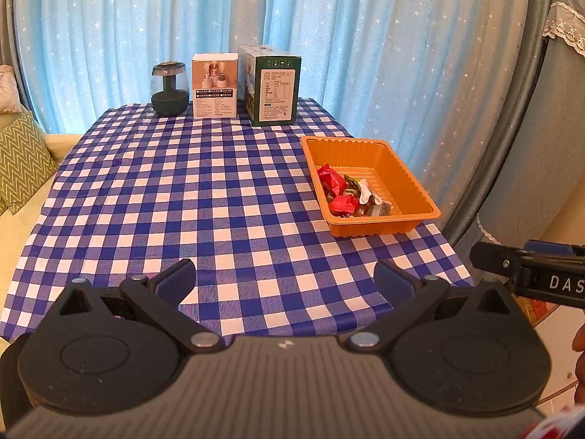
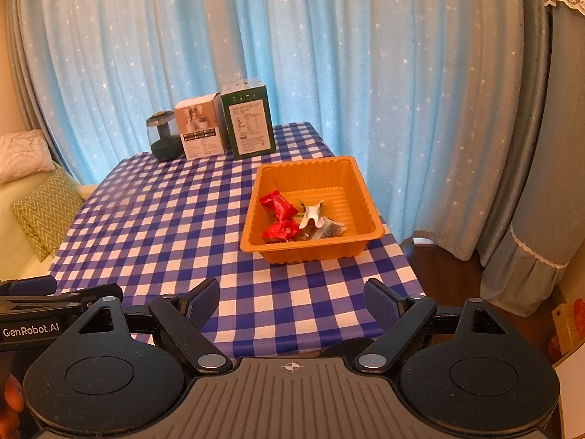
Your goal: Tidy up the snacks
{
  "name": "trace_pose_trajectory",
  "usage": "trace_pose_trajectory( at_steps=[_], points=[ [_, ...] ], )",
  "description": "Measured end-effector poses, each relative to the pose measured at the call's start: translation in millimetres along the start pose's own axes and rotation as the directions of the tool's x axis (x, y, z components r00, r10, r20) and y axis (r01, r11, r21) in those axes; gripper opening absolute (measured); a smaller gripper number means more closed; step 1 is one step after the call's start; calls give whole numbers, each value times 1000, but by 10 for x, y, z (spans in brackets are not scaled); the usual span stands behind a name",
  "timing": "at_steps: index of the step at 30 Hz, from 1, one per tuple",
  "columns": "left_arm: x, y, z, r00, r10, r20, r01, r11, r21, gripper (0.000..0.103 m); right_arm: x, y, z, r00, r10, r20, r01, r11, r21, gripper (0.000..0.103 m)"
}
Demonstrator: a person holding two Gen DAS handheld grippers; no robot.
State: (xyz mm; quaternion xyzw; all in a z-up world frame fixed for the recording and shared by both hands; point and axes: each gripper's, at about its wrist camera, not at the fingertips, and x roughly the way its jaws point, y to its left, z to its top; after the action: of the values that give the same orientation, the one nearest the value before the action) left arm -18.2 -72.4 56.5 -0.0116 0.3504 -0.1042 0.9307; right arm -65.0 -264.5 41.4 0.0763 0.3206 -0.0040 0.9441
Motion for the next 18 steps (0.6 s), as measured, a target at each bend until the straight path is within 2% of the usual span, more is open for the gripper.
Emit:
trace_pose_trajectory(
  at_steps=[18],
  points=[
    [60, -47, -37, 1000, -1, -9, 1, 1000, -1, 103, 9, 12, -21, 1000, 0, 1, 0, 1000, 1, 86]
  ],
)
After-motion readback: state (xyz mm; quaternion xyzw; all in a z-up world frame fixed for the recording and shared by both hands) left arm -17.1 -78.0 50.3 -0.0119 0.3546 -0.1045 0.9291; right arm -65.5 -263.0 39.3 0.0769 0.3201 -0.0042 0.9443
